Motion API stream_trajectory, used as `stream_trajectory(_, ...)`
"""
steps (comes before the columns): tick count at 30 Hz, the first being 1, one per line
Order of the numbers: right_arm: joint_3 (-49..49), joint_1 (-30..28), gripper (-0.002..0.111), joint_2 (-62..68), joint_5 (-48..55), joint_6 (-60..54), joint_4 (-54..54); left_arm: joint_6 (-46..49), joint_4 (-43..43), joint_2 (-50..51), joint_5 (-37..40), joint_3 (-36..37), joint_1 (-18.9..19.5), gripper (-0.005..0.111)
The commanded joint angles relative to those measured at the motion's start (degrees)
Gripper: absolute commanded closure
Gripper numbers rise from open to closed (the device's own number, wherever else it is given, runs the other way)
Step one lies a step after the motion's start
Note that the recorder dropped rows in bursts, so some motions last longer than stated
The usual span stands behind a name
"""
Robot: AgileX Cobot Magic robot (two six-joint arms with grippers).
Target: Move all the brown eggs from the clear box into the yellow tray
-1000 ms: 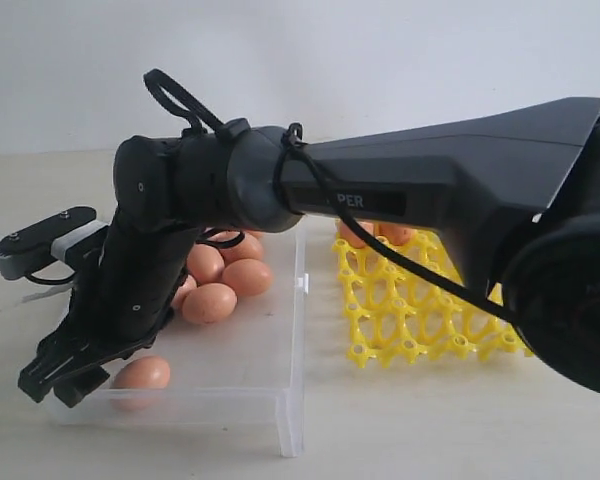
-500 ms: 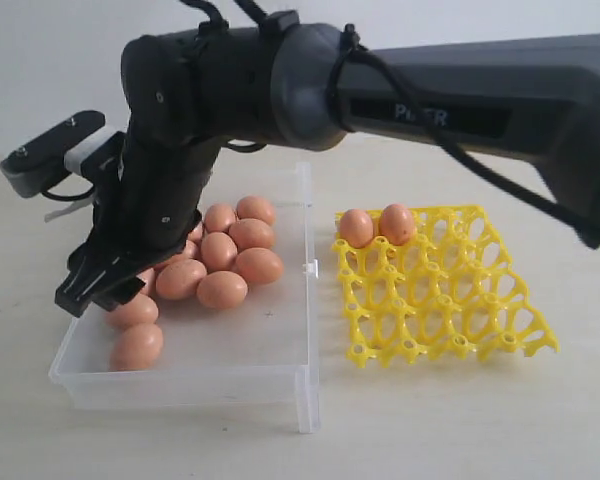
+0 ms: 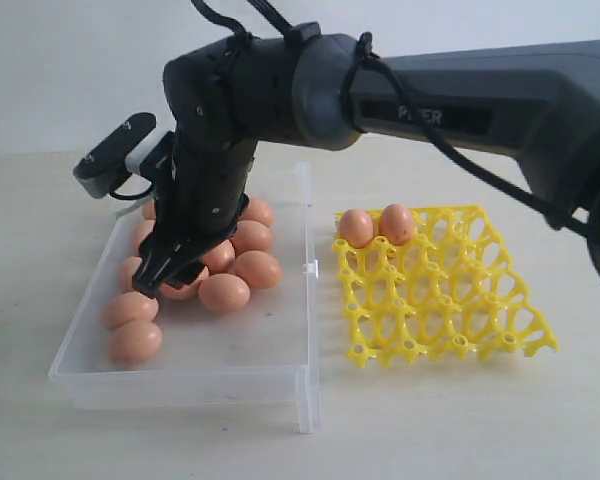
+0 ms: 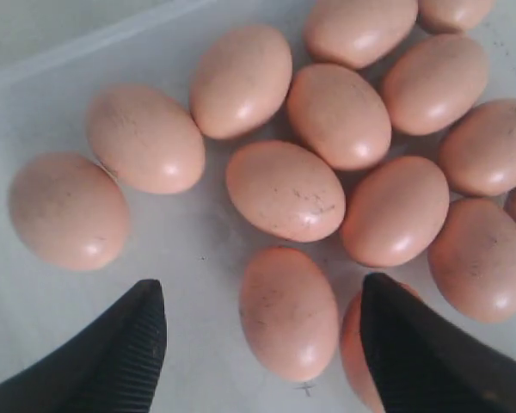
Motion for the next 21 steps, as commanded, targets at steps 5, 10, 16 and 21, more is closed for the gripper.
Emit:
stream_trajectory(5, -0.20, -1.08, 0.046, 4.61, -1.44, -1.49, -4.26, 0.02, -0.16, -0.32, -0.56, -0.23, -0.25, 0.107)
stream_trajectory(10, -0.20, -1.08, 0.046, 5.99, -3.02, -1.49, -6.54, 0.02, -0.16, -0.32, -0.56, -0.23, -0.25, 0.107)
stream_trajectory(16, -0.20, -1.08, 0.046, 8.18, -3.12, -1.49, -3.59, 0.02, -0.16, -0.32, -0.56, -0.23, -0.25, 0.107)
stream_trajectory(21, -0.20, -1.08, 0.046, 9.35, -2.79, -0.07, -2.60, 0.02, -0.16, -0.32, -0.56, -0.23, -0.25, 0.107)
